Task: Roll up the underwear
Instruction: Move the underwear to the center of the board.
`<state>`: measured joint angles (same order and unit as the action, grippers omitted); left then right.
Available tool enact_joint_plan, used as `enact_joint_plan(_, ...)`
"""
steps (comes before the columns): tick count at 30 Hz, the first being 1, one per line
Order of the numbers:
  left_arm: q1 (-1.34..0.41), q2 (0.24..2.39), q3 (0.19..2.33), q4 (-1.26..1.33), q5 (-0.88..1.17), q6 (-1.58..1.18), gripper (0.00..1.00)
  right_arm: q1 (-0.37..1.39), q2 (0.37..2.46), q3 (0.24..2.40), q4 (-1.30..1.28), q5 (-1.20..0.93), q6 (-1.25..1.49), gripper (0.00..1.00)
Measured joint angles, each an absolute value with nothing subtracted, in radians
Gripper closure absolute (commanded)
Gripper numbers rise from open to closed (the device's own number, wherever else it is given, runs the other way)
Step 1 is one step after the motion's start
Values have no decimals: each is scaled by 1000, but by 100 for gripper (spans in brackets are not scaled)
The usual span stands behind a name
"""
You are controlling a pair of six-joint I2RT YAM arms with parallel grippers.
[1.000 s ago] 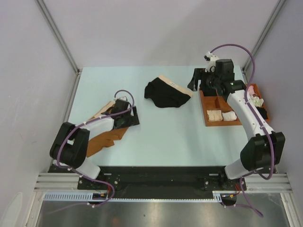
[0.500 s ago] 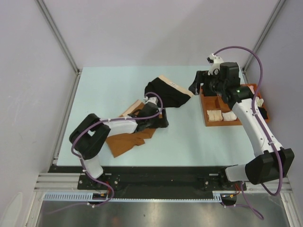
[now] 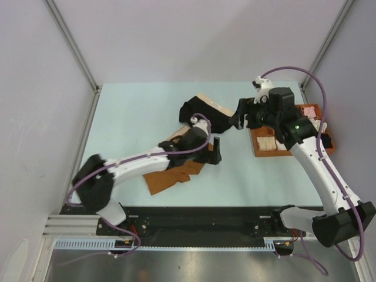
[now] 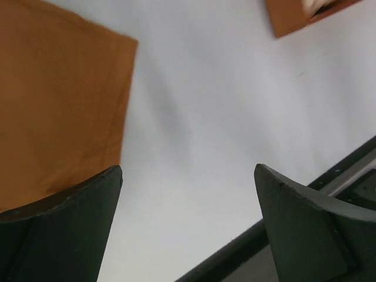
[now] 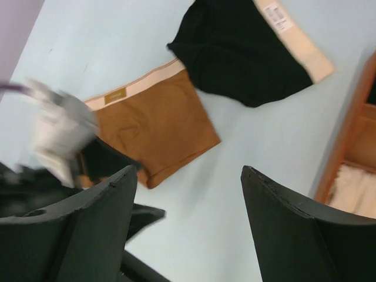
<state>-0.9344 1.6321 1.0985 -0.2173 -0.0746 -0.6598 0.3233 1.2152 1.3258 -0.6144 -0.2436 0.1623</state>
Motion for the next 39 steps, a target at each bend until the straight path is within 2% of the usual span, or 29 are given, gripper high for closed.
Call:
enact_joint_plan(6, -805, 1327, 1003, -286, -164, -617, 0, 510, 1233, 1203, -550, -220, 233, 24)
enact_joint_plan(11, -776, 1317, 772, -297, -175, -630, 0, 638, 1344, 1140, -496, -215, 289, 24)
enact_joint_plan(18, -781, 1316, 608, -237, -107, -690, 0, 659, 1359, 1131, -465, -205, 315, 23)
enact_joint_plan(30, -856, 1486, 631, 95, 22, -770, 1, 646, 1262, 1131, -482, -146, 318, 23)
enact_joint_plan(35, -940, 1547, 698, 99, 66, -793, 1, 645, 1235, 1131, -508, -130, 315, 23)
enact_joint_plan(39, -966, 1496, 731, 14, 46, -793, 0, 656, 1213, 1117, -524, -109, 300, 24)
